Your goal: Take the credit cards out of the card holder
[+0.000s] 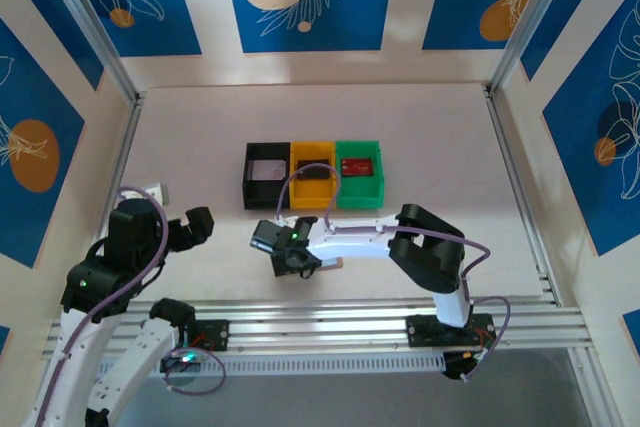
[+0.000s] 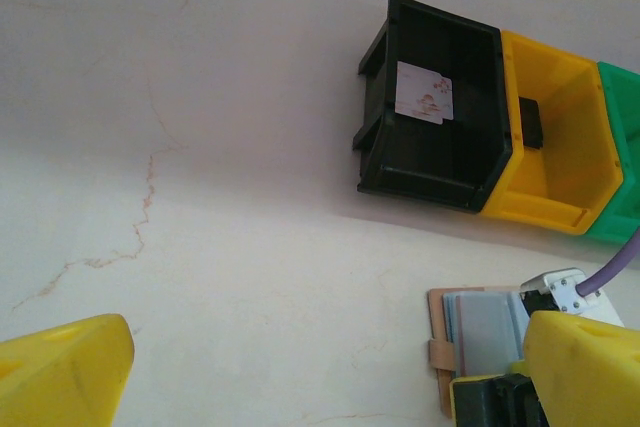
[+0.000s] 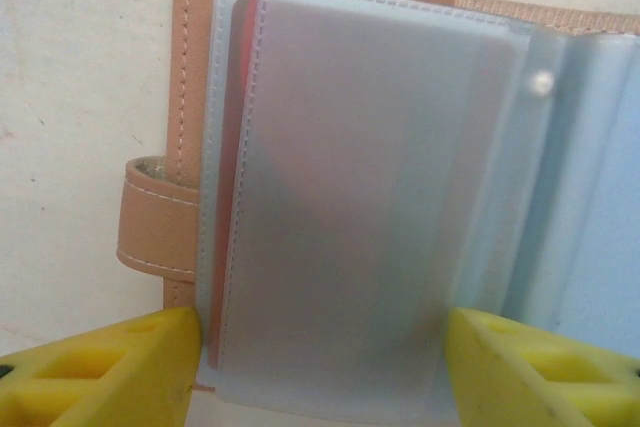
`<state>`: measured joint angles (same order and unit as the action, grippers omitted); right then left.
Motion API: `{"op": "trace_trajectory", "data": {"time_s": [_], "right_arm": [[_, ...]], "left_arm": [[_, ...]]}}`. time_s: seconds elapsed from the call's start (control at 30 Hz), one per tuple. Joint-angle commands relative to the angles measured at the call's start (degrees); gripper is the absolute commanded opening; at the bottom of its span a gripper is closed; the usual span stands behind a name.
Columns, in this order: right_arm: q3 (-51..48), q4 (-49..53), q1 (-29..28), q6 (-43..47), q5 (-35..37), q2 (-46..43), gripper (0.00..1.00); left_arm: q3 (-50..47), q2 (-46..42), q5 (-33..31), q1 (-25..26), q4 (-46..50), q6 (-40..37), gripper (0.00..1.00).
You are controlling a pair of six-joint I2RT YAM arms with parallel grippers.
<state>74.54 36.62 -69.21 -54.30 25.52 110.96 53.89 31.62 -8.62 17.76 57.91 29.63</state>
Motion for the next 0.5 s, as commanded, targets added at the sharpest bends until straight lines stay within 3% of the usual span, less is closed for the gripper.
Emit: {"op": "trace_trajectory", "data": {"time_s": [0.0,0.47], "right_arm": [[1.22,1.96,-0.01,0.29,1.7,1.3,0.65],[1.45,2.22,0.87,1.06,1.03,0.34,0.44]], "left_arm": [[-0.31,-0.06,0.62,0.25,-0.1,-0.34,1.0],[-0.36,0.02,0.8,0.17,-0.2,-0.44,1.0]]}}
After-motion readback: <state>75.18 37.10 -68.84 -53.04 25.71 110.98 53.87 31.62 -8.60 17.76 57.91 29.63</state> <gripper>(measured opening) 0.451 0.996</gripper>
